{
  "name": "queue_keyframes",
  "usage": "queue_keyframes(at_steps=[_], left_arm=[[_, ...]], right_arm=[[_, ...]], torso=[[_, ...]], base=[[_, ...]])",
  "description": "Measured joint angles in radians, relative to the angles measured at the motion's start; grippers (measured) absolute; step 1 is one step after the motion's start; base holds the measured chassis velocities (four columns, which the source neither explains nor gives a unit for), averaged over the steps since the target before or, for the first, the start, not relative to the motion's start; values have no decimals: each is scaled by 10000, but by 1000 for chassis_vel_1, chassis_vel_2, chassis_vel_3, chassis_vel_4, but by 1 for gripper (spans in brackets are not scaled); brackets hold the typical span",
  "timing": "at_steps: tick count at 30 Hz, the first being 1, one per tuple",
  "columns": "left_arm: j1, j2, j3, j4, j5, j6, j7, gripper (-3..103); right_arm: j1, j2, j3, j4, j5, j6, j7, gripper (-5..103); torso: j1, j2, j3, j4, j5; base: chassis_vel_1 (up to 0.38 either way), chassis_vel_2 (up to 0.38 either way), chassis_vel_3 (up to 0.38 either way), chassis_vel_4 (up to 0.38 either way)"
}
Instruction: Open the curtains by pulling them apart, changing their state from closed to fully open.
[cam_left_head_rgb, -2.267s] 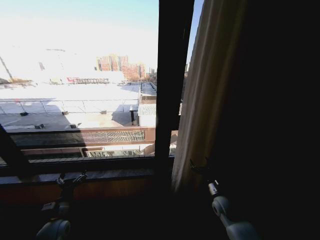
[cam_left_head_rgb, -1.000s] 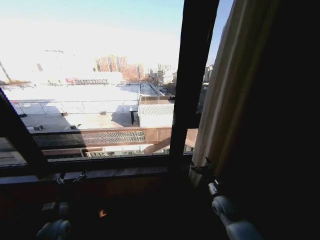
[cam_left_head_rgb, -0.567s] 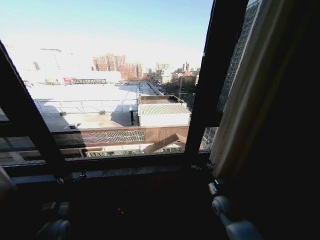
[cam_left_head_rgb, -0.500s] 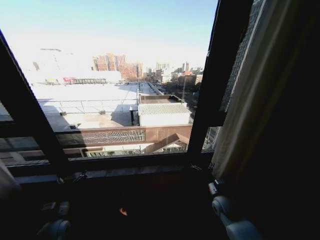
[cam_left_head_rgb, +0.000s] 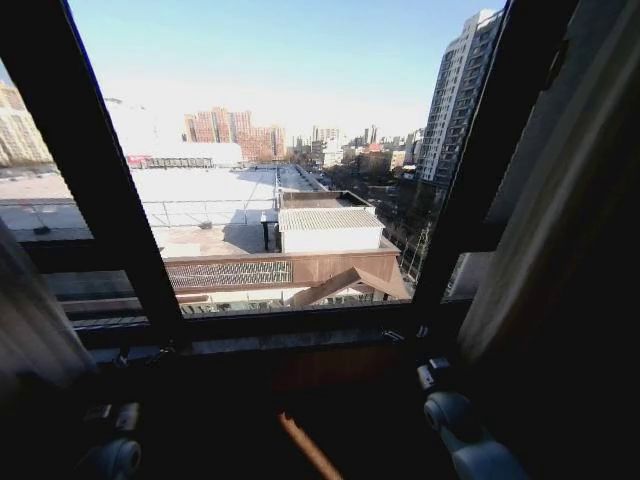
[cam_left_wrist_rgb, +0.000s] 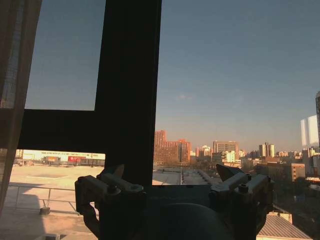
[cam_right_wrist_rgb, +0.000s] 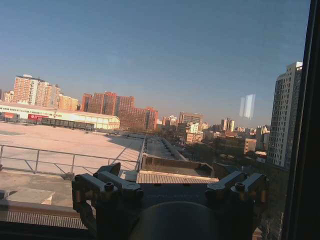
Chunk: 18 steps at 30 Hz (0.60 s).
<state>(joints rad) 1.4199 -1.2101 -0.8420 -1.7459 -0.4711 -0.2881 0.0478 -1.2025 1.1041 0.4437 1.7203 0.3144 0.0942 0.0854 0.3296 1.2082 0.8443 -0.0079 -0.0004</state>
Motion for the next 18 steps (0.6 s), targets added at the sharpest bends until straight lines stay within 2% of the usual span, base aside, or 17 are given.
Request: queue_keyframes(at_steps=[12,15,18], left_arm=[[0,0,0,0,0,0,0,100],[0,0,0,0,0,0,0,100],[0,0,0,0,0,0,-1,100]], right_arm=[[0,0,-1,-1,0,0,0,100],[0,0,0,0,0,0,0,100],[0,0,0,0,0,0,0,100]], torso=[[1,0,1,0,7],[1,1,-1,0,-4],[2,0,1,2,5]], base=[[358,358,-357,-355],[350,359,-355,-336],[365,365,-366,-352]])
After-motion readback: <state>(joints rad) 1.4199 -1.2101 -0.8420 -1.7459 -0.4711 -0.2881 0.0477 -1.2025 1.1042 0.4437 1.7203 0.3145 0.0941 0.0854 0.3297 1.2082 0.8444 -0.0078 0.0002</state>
